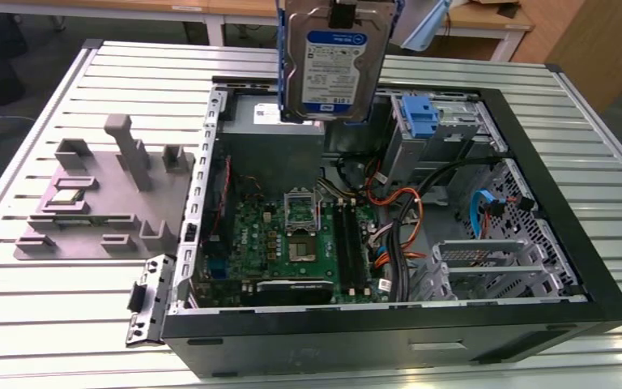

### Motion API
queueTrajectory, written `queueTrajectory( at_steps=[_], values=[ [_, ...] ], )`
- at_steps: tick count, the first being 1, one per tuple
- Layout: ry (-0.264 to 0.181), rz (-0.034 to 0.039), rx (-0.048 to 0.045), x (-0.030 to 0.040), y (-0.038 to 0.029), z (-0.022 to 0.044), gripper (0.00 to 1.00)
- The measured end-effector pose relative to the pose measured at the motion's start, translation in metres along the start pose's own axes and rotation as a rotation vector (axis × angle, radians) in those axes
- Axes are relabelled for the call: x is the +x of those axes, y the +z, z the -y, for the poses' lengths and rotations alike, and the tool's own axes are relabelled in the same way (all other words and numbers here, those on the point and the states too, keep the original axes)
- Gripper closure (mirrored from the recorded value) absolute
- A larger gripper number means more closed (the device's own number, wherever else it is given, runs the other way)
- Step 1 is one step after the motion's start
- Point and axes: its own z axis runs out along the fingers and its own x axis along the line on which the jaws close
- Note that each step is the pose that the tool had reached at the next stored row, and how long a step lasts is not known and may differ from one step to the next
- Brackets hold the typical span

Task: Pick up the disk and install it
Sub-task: 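Pick up the disk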

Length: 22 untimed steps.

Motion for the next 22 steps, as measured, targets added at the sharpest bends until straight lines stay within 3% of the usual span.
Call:
queueTrajectory(
  at_steps=[22],
  values=[
    [0.0,0.0001,0.0,0.0502,-0.0007,0.0057,0.65]
  ],
)
